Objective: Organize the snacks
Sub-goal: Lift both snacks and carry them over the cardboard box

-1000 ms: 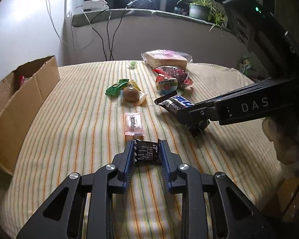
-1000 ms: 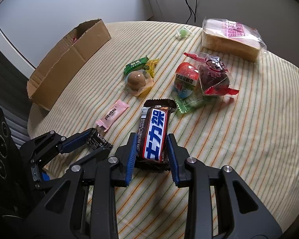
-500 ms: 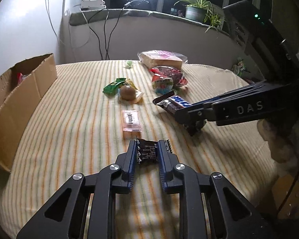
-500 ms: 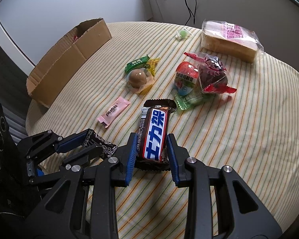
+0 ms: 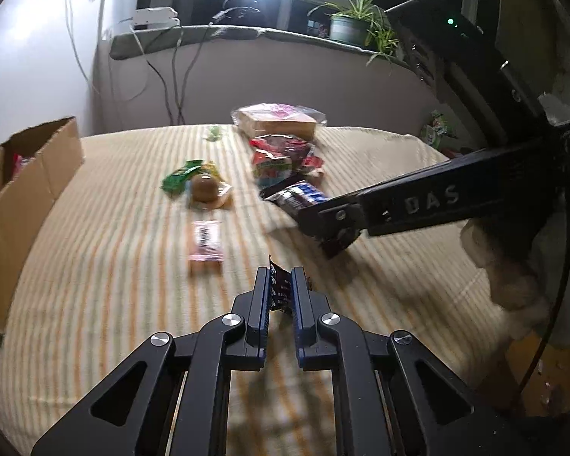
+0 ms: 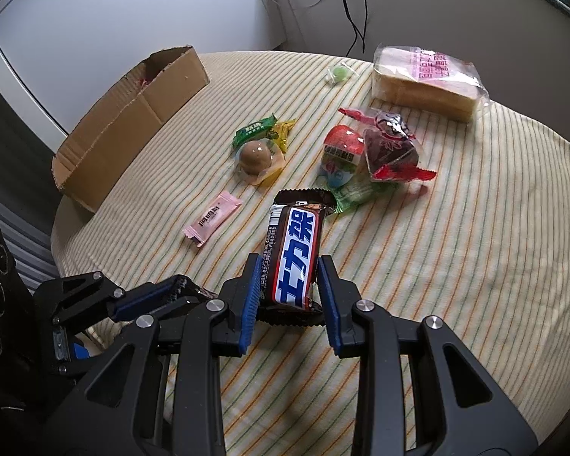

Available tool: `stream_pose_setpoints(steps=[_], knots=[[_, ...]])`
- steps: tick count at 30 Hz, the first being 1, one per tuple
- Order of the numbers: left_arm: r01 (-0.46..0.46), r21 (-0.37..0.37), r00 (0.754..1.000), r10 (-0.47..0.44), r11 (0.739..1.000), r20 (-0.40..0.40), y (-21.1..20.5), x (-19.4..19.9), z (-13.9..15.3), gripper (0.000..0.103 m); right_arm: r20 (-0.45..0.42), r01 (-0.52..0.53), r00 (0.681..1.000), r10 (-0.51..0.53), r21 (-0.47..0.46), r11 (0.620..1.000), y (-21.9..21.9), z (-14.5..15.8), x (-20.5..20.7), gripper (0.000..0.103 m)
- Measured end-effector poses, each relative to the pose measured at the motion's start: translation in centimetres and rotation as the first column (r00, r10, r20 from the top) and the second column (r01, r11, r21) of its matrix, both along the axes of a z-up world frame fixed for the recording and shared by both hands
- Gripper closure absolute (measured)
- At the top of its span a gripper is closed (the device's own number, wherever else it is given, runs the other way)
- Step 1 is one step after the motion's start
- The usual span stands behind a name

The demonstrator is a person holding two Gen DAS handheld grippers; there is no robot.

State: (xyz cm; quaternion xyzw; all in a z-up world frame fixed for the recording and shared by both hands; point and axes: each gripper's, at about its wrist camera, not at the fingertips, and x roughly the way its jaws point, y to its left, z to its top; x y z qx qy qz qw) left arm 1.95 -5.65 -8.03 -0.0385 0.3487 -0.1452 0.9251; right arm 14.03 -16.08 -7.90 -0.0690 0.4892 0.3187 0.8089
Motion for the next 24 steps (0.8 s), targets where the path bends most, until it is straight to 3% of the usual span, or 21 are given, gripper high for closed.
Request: stream_pose_setpoints(steps=[3, 9, 24], knots=[[0.019, 0.018, 0.999, -0.018, 1.000, -0.028, -0.9, 0.7, -0.7, 0.087, -0.007, 0.001, 1.000, -0.001, 0.003, 1.000, -0.1, -0.2, 0.0, 0.072], [0.014, 0.011, 1.000, -0.014, 1.000, -0.026, -1.4, 0.8, -0.9, 0.093, -0.002, 0.005, 1.000, -0.005, 0.009, 1.000, -0.5, -0.1, -0.2, 0.072], [-0.074, -0.034, 0.996, 0.076, 0.997, 0.051, 3.5, 0.7, 3.4, 0.093, 0.050, -0.015, 0.999, 0.013, 0.042, 0.999, 0.6, 2.7, 0.1, 0.072]])
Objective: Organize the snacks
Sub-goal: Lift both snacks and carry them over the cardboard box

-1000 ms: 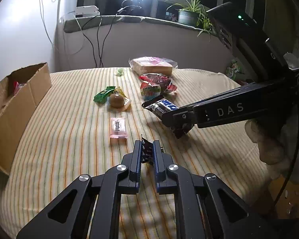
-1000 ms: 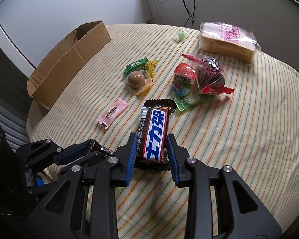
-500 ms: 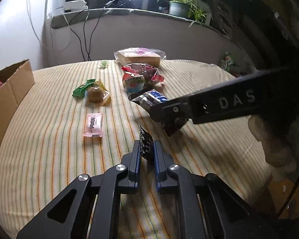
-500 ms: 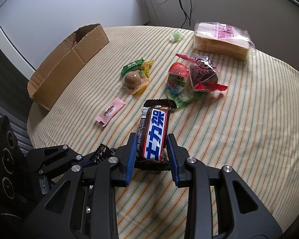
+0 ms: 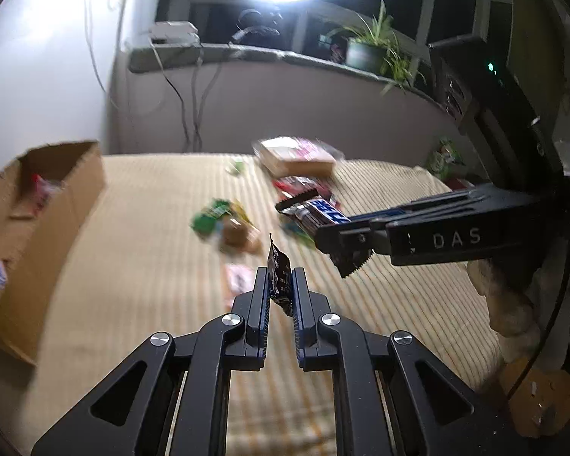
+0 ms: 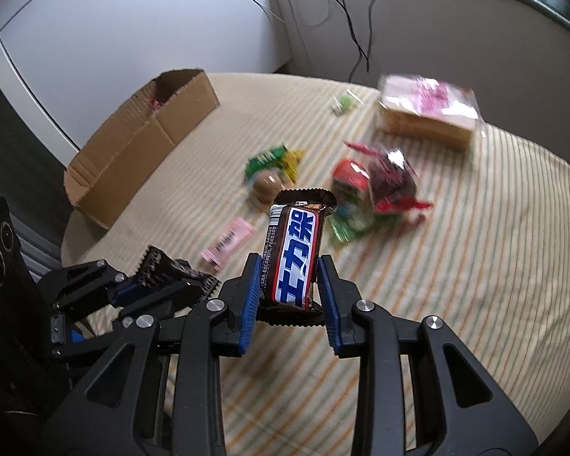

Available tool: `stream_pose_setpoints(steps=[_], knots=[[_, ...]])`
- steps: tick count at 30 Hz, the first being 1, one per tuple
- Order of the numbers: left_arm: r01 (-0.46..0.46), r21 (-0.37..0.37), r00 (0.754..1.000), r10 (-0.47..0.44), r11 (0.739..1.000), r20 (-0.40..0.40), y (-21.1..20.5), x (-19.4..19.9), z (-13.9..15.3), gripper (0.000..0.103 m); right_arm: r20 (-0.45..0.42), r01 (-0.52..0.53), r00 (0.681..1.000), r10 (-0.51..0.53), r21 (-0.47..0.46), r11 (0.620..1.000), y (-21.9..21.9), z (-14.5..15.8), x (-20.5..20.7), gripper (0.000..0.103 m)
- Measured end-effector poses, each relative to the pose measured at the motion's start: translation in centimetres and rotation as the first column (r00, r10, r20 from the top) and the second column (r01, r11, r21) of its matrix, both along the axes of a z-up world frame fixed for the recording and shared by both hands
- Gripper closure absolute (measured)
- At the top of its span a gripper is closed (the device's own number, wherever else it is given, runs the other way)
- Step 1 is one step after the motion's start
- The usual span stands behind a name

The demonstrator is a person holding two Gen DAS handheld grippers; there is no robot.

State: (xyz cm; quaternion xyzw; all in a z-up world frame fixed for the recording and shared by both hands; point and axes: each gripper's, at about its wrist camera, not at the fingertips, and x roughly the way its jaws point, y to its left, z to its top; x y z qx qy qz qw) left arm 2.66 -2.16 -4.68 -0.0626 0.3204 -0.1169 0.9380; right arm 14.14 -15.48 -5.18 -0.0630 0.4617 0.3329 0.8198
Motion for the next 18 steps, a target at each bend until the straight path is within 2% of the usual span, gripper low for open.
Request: stream_pose_setpoints(steps=[8, 18], knots=[[-0.121, -0.015, 0.992, 0.121, 0.993, 0.032, 5.6, -0.2, 1.9, 0.093, 0.057, -0.078, 0.995, 0.077, 0.020, 0.997, 4.8, 2.7, 0.6, 0.072], [-0.277, 0.004, 0.959, 0.276, 0.961, 0.058, 13.1, -1.5, 2.9, 0.093, 0.098, -0.179, 0.979, 0.176, 0.024, 0.984, 11.9, 5.1, 1.2, 0.072]])
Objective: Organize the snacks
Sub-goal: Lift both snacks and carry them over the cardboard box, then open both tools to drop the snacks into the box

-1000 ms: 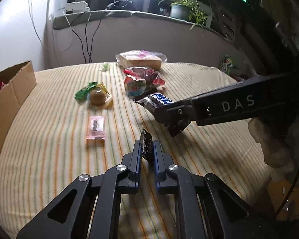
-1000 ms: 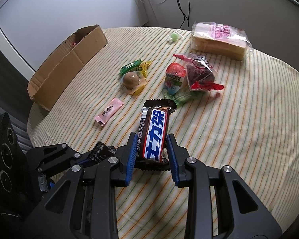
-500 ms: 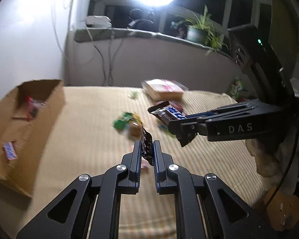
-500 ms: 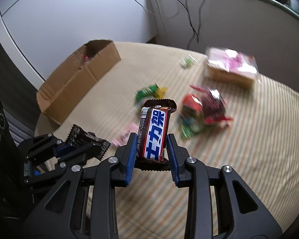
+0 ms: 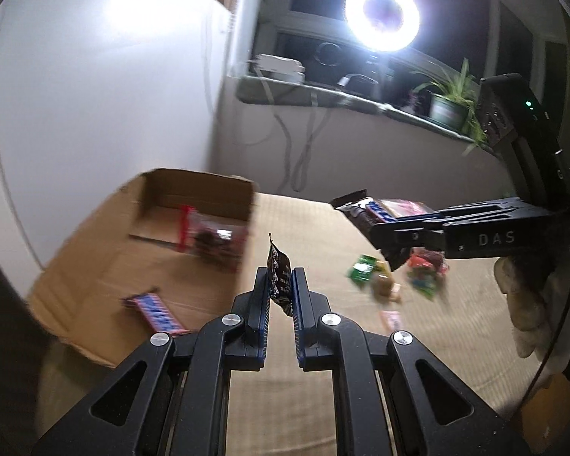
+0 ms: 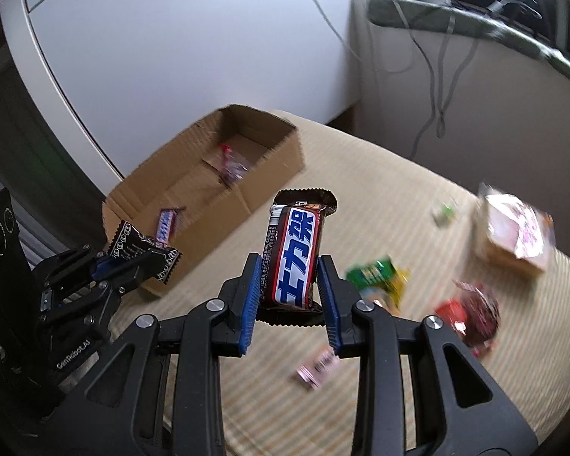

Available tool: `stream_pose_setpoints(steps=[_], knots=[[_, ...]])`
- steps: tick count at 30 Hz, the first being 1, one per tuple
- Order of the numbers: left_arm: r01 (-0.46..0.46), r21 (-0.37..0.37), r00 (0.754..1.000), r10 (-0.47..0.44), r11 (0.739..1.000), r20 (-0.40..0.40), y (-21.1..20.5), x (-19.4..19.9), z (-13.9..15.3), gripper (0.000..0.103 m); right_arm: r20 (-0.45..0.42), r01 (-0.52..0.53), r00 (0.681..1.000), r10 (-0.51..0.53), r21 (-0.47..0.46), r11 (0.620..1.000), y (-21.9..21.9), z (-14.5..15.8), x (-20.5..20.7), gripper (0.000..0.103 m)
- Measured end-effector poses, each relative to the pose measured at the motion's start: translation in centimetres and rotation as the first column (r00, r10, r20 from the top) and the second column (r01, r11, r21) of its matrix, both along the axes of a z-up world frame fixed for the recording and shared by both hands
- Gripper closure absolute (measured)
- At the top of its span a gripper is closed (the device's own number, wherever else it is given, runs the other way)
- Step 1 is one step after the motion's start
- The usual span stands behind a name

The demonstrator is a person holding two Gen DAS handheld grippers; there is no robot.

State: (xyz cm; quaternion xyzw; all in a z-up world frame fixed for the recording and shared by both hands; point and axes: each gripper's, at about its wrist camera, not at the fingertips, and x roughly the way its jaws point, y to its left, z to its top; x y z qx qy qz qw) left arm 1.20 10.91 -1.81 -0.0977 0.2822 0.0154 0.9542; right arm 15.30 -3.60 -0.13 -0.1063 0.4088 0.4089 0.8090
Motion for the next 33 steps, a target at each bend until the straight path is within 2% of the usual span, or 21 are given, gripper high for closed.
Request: stream_pose_setpoints(steps=[9, 16, 22, 33], knots=[[-0.113, 0.003, 0.994, 0.113, 0.994, -0.009, 5.6, -0.7, -0.3, 0.093, 0.002, -0.093, 0.996, 0.093, -0.006, 0.996, 6.2, 0.4, 0.0, 0.072], [-0.156, 0.006, 0.987, 0.156, 0.988, -0.031, 8.1, -0.9, -1.0, 0.093, -0.006, -0.157, 0.988, 0.157, -0.015, 0.987, 10.3, -0.2, -0.4, 0.072], [-0.167, 0.004, 0.985, 0.167, 0.986, -0.037, 9.0, -1.0, -1.1, 0.093, -0.022, -0.185, 0.983, 0.185, -0.025, 0.982, 12.8, -0.9, -0.3, 0.072], [-0.166, 0.009, 0.985, 0.166, 0.986, -0.041, 9.3, -0.7, -1.2, 0.093, -0.020, -0.193, 0.981, 0.192, -0.041, 0.980, 14.6, -1.5, -0.3, 0.072]])
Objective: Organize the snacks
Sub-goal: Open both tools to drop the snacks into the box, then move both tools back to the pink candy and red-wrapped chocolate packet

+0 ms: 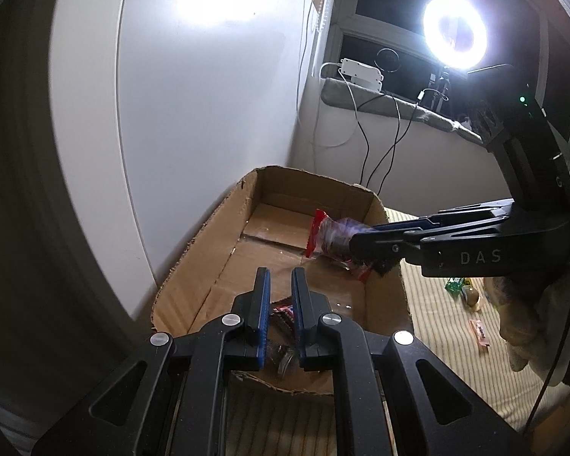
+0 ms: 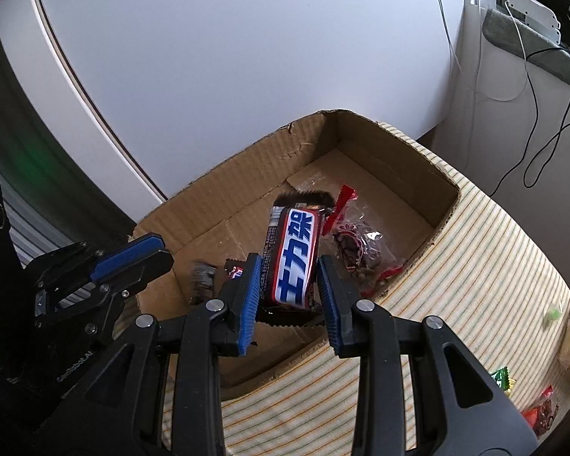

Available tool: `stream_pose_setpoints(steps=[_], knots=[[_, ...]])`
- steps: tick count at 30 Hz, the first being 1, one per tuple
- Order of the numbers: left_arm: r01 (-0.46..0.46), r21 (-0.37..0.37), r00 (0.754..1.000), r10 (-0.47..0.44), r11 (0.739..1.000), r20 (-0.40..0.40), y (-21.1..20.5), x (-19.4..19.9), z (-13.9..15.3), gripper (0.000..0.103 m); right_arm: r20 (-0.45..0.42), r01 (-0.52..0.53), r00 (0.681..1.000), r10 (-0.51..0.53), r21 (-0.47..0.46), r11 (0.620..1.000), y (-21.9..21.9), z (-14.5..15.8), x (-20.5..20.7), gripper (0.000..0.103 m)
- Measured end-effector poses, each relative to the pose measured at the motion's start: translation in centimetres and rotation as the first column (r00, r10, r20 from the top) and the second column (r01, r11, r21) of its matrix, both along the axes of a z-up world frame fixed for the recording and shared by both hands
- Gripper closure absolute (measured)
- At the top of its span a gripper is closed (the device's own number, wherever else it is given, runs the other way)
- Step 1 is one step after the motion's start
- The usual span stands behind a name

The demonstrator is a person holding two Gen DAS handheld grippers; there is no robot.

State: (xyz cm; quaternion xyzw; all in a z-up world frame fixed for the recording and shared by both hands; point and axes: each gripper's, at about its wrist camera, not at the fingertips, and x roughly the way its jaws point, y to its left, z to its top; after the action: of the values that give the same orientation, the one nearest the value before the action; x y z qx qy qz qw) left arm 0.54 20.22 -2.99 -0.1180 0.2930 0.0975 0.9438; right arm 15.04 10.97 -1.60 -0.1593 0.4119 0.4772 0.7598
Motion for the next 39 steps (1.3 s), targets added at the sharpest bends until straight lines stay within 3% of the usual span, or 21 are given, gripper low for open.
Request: stream_pose_setpoints(steps=[2, 4, 6, 8, 16, 23, 26, 28, 32, 39], knots=[[-0.008, -0.001, 1.000, 0.008, 1.000, 0.002, 0.0, -0.1, 0.0, 0.083, 0.005, 0.001, 1.000, -0.001, 0.006, 1.000, 0.0, 0.1, 0.0, 0.072], [-0.013, -0.001, 1.000, 0.013, 1.000, 0.004, 0.1, -0.3, 0.1, 0.082, 0.009, 0.002, 1.000, -0.002, 0.009, 1.000, -0.1, 0.4, 0.0, 0.068], [-0.012, -0.002, 1.000, 0.012, 1.000, 0.003, 0.0, -0.2, 0.2, 0.079, 0.027, 0.011, 1.000, -0.011, 0.016, 1.000, -0.3, 0.6, -0.1, 0.043], [-0.005, -0.001, 1.000, 0.005, 1.000, 0.005, -0.4, -0.3, 0.4, 0.072, 0.048, 0.024, 0.998, -0.026, 0.040, 0.999, -1.1, 1.3, -0.3, 0.038], [0.037, 0.007, 0.999, -0.038, 0.999, 0.010, -2.9, -0.3, 1.3, 0.071, 0.074, 0.074, 0.994, -0.079, 0.076, 0.994, -4.5, 2.7, -0.6, 0.038], [0.105, 0.000, 0.994, -0.105, 0.995, 0.011, -6.2, 0.5, 1.7, 0.071, 0.076, 0.151, 0.984, -0.163, 0.148, 0.977, -10.5, 3.0, -0.5, 0.038], [0.141, -0.012, 0.990, -0.140, 0.990, 0.007, -7.8, 1.1, 1.5, 0.069, 0.112, 0.194, 0.971, -0.209, 0.138, 0.971, -13.5, 2.9, -0.3, 0.037], [0.161, -0.021, 0.987, -0.161, 0.987, 0.003, -9.0, 1.5, 1.3, 0.060, 0.106, 0.229, 0.964, -0.244, 0.133, 0.964, -15.3, 2.8, 0.1, 0.035], [0.207, -0.035, 0.978, -0.208, 0.978, -0.013, -11.0, 2.3, 0.7, 0.060, 0.067, 0.322, 0.941, -0.332, 0.128, 0.938, -19.8, 2.3, 1.5, 0.034], [0.296, -0.065, 0.953, -0.299, 0.953, -0.049, -15.1, 3.7, -0.9, 0.060, 0.076, 0.435, 0.892, -0.445, 0.119, 0.892, -26.6, 0.9, 1.8, 0.034]])
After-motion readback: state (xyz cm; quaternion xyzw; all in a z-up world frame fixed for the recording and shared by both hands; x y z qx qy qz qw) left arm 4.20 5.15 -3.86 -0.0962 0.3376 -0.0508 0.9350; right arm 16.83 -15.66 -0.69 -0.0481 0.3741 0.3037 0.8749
